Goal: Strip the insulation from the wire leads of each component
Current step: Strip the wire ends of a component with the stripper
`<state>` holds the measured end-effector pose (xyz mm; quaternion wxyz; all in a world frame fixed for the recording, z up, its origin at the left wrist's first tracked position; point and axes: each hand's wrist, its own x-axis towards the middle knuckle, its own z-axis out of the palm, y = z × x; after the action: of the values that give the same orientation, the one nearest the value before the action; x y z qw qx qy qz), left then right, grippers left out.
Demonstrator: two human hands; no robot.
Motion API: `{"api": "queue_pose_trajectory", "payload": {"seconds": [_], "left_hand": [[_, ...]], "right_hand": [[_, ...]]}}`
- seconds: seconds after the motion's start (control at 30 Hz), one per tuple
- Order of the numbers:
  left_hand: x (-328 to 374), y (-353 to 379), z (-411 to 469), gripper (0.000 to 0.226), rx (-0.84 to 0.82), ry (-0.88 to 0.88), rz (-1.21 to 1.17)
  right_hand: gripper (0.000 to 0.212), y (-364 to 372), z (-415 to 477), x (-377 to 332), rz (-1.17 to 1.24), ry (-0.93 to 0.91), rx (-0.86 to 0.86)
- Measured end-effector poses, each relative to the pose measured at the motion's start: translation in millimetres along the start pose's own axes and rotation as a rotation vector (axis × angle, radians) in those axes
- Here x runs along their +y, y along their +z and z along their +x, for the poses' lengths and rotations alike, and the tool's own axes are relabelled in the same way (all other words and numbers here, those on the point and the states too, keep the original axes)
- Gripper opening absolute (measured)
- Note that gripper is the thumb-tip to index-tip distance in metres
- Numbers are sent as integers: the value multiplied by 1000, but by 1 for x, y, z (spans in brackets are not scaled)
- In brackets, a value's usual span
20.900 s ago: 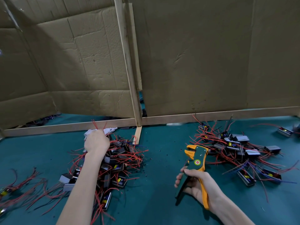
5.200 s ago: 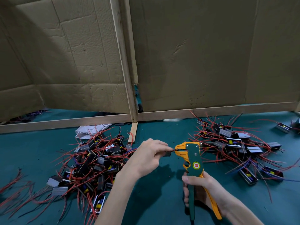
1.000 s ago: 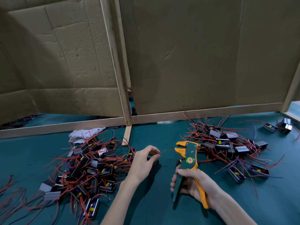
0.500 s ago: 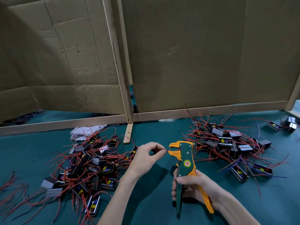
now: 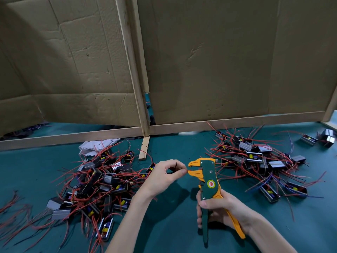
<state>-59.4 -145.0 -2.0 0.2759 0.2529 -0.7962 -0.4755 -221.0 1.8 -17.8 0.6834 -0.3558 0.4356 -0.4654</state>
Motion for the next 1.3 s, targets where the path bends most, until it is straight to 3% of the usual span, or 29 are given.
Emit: {"api": "queue_pose_trajectory", "payload": {"seconds": [0.27,0.5,0.67,0.77,0.93,1.17,1.3], "left_hand": [[1,-2,0,7,-23,17,-60],[-9,4,0,17,16,-166,-222],[-9,11,2,21,-8,-83,6],[-13,7,2,19,79,-9,233],[-21,8,1,31,116,27,400],[-10,8,0,13,332,96,167],[-2,6,-1,15,308,96,79]], "right_hand": [[31,10,2,5,-15,6,136],[41,25,11,15,-43,-22,378],[22,18,10,6,268,-95,241],[26,12,10,4,246,-125,240],[37,7,8,1,190,-98,233],[32,8,5,2,115,-44,189],[25,9,3,2,80,-49,149]]}}
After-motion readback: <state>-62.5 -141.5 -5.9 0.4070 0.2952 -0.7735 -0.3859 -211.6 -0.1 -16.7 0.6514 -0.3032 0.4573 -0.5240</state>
